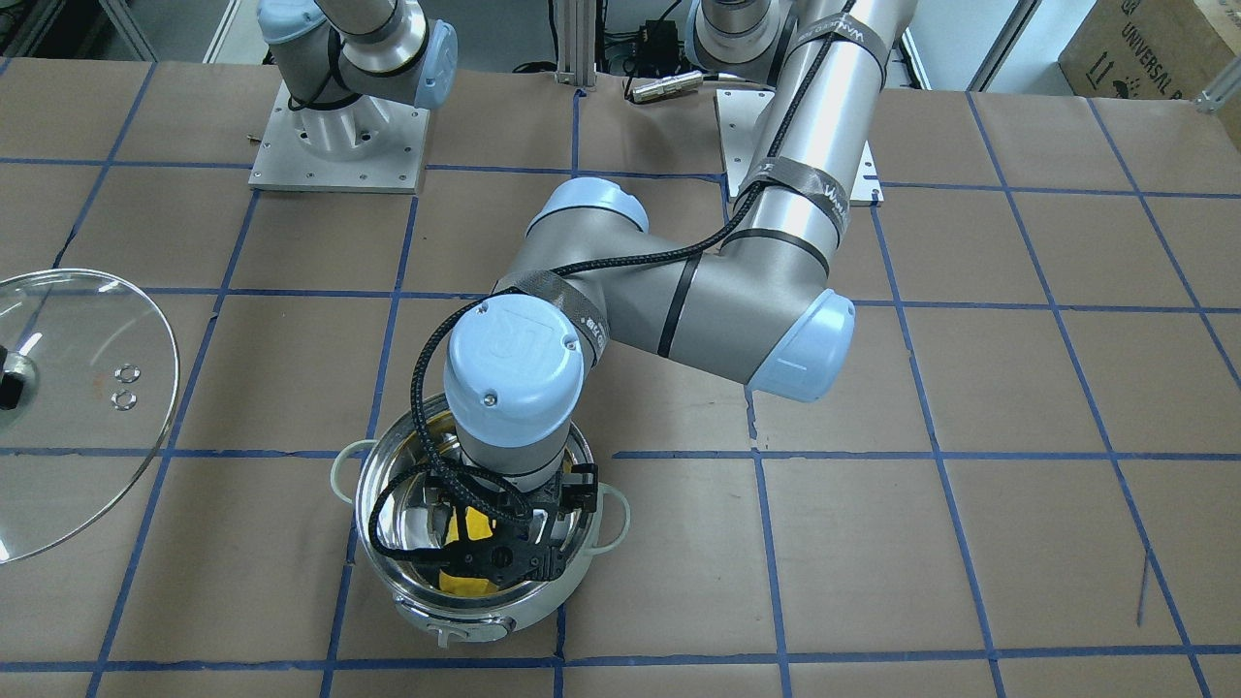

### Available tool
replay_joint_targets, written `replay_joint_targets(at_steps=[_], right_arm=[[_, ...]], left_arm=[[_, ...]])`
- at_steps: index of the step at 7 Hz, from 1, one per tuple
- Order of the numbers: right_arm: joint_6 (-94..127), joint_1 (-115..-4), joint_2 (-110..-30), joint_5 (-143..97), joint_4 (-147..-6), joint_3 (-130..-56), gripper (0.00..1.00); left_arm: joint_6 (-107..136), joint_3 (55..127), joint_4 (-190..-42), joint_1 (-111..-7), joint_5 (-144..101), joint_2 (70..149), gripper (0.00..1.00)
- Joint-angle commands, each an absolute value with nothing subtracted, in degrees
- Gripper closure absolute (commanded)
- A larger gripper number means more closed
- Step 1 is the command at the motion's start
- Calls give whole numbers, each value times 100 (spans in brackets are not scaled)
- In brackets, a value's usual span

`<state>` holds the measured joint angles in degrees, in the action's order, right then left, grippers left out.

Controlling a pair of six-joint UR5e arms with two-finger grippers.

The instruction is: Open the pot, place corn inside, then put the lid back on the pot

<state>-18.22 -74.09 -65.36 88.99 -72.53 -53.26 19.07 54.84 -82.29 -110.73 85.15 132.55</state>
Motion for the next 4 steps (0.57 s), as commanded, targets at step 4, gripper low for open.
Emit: replay_joint_targets(at_steps=[4], right_arm=[[-1837, -7409, -6442, 8903, -7347, -5335, 91]], left_arm=[[-16, 6491, -9726, -9513, 8744, 11484, 0]])
